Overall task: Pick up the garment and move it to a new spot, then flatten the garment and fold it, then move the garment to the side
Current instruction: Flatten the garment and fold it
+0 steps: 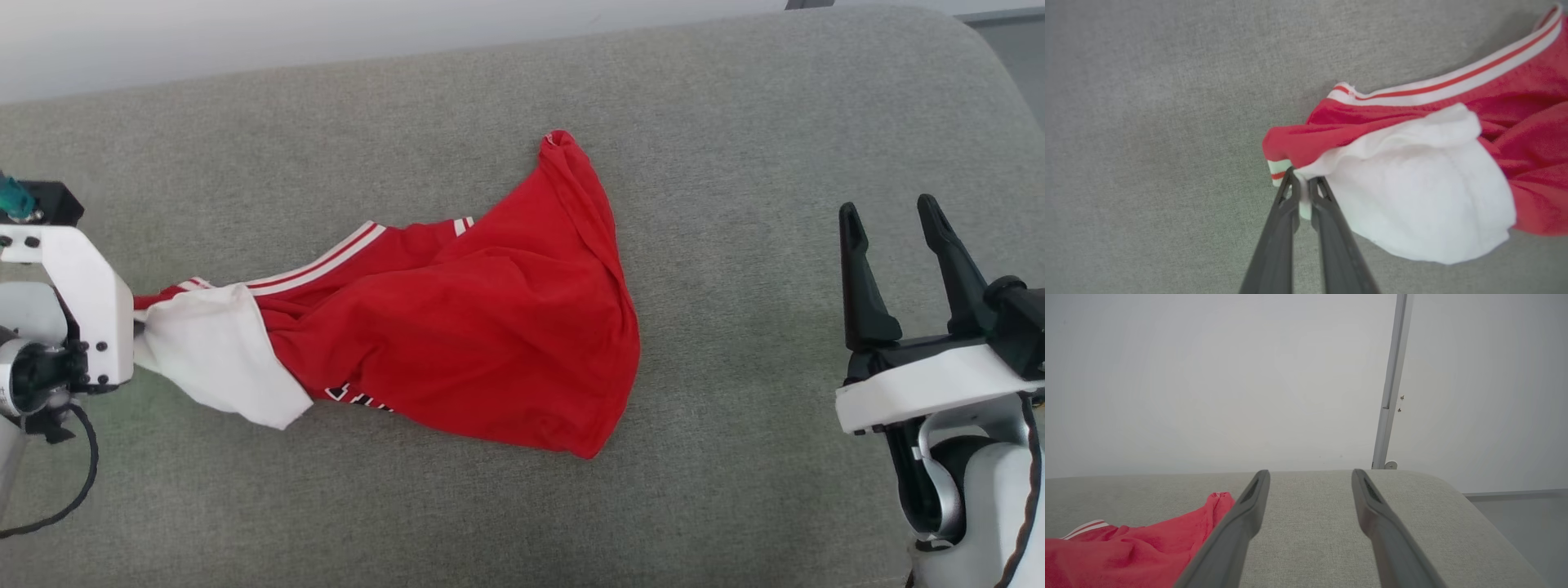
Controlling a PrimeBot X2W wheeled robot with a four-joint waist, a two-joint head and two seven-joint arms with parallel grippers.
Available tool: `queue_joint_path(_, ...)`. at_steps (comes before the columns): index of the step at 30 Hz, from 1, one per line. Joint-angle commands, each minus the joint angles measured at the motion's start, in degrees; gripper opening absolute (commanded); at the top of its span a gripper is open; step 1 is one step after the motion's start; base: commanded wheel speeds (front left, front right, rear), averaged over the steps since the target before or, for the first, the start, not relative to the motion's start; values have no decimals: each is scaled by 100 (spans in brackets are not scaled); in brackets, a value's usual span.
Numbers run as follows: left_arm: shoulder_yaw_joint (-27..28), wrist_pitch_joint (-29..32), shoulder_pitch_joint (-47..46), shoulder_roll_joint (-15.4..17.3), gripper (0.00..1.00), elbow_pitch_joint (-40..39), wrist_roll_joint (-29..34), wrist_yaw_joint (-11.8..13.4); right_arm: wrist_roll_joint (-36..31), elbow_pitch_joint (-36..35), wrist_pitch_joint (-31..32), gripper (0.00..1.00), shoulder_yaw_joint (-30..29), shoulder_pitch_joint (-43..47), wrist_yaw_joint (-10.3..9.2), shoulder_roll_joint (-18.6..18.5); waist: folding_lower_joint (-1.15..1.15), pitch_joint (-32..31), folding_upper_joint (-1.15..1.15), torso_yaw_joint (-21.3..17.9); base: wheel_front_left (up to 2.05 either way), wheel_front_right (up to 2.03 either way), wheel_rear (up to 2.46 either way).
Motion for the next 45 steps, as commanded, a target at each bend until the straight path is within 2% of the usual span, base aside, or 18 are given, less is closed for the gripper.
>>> queue_joint_path(1,8,16,5,-28,16,87,4,52,25,-16,0,100,-1,-77,-4,22,0,25,0,25,0,0,0)
queue_joint_path(2,-1,26,-1,-25,73,133,15,65,25,-18,2,100,13,-88,-4,23,0,39,0,35,0,0,0)
queue_joint_path(3,17,28,-34,-38,100,199,4,113,33,-19,3,100,44,-94,-4,24,0,56,0,44,0,0,0)
queue_joint_path(8,27,201,-259,-166,100,247,-35,340,9,-13,-11,100,104,-138,-4,23,0,92,0,63,0,0,0)
queue_joint_path(15,-57,792,-432,-516,100,-366,-167,855,2,13,-22,100,122,-94,-4,28,0,53,0,100,0,0,0)
queue_joint_path(22,-118,964,-272,-753,100,-677,-212,1223,27,-2,13,100,189,-102,-4,29,0,67,0,62,0,0,0)
queue_joint_path(26,-211,973,-226,-747,100,-654,-84,1329,35,1,17,100,200,-95,-4,28,0,71,0,41,0,0,0)
queue_joint_path(32,-373,749,-122,-791,100,-464,78,1236,40,57,7,100,214,-110,-4,29,0,87,0,14,0,0,0)
queue_joint_path(33,-395,711,-131,-796,44,-447,81,1159,38,63,2,100,214,-116,-4,30,0,89,0,13,0,0,0)
queue_joint_path(34,-359,663,-149,-807,0,-402,50,1161,33,63,0,100,208,-116,-4,29,0,89,0,18,0,0,0)
queue_joint_path(41,-280,630,-250,-681,0,-431,-17,1086,-13,66,4,100,117,-100,-4,22,0,71,0,110,0,0,0)
queue_joint_path(45,-138,551,-147,-562,0,-626,-95,1185,-52,28,42,100,87,-57,-4,24,0,29,0,205,0,0,0)
